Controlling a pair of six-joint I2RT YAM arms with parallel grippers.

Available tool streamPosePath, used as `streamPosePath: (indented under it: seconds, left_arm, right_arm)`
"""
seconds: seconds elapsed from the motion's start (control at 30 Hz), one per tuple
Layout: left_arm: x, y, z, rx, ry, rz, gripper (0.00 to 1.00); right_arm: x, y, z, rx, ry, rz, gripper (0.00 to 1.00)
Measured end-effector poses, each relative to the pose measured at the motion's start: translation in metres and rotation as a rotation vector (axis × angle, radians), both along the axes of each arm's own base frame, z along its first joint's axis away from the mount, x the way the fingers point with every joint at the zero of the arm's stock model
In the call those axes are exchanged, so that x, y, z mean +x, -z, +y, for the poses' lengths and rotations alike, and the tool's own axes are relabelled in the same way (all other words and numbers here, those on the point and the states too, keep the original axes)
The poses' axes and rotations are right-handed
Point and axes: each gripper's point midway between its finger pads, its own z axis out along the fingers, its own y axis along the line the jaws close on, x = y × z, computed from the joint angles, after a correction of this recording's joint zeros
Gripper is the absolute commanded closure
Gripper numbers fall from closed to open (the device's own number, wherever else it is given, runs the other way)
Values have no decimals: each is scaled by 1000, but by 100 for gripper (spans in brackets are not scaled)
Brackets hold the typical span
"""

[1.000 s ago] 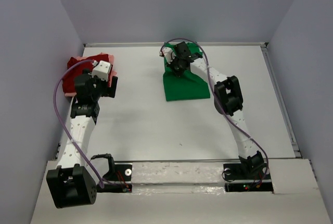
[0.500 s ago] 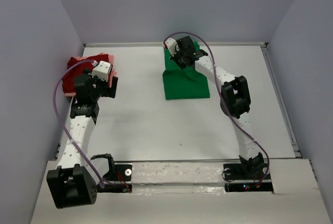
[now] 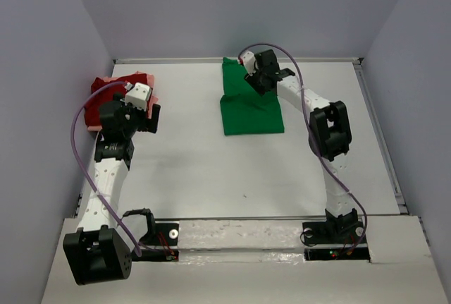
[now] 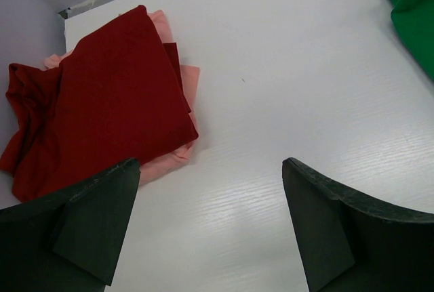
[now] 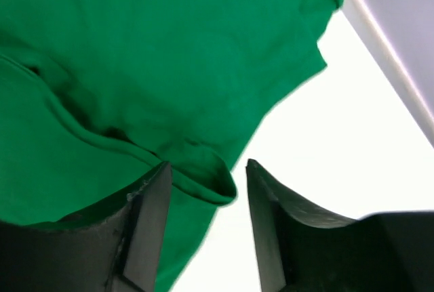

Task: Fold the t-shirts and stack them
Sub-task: Smooth out the 2/3-rectangle-folded T-shirt at the center of the board.

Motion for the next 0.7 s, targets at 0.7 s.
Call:
streamPosePath:
  seconds: [0.7]
  left_arm:
    - [1, 4, -3, -10, 17, 12, 1]
  right_arm:
    - [-5, 14, -76, 101, 115, 125, 49]
